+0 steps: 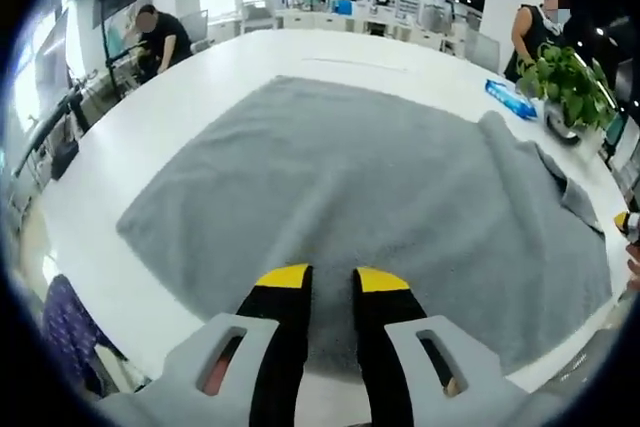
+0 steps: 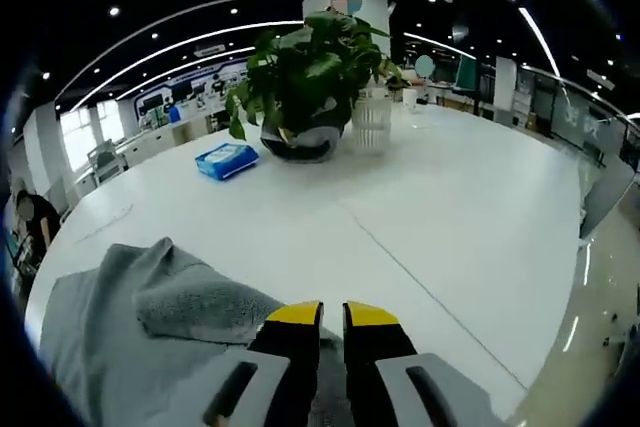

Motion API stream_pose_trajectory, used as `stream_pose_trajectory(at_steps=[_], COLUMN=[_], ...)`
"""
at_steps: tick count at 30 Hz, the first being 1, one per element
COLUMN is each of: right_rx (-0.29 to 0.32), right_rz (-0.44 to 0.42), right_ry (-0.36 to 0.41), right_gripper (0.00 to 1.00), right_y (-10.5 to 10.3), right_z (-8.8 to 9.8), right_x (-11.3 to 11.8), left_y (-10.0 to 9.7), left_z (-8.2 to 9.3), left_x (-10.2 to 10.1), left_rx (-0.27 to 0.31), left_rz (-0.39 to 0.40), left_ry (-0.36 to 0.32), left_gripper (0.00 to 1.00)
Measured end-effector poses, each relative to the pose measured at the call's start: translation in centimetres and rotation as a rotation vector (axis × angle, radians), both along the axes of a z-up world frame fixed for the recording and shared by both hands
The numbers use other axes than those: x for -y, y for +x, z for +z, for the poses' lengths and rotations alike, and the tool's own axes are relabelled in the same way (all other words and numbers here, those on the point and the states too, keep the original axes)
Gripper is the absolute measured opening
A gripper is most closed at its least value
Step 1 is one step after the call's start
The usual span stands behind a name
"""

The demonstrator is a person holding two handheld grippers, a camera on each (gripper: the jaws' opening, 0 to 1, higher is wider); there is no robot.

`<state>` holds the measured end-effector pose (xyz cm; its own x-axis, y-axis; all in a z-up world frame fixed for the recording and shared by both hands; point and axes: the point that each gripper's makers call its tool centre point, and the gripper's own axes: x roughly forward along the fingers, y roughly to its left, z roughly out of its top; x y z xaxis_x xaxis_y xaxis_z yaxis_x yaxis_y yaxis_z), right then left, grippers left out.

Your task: Open the folded towel by lifting each exposed corner and separating the folded layers until the towel lies flat within the target outline without major curled edges

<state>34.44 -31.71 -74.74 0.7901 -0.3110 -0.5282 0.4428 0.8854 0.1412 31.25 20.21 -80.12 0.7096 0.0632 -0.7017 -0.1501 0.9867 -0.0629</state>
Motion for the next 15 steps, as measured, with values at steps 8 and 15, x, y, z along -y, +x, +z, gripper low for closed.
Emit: stream_pose_trajectory(at_steps=[8,15], right_rx=[0.187,0.199], right_rz=[0.328,0.51], right_ry=[0.066,0.043], right_gripper=[0.18,0.28], right_y=[4.0,5.0], right_z=[2.9,2.8], right_x=[-8.0,-12.5], left_y=[1.0,2.2], left_z=[0.8,1.3], left_x=[2.1,4.1], left_rx=[0.039,0.091], left_rz=[-0.074,-0.144], left_ry=[-0.025,-0.048], left_gripper=[0.21,0.3])
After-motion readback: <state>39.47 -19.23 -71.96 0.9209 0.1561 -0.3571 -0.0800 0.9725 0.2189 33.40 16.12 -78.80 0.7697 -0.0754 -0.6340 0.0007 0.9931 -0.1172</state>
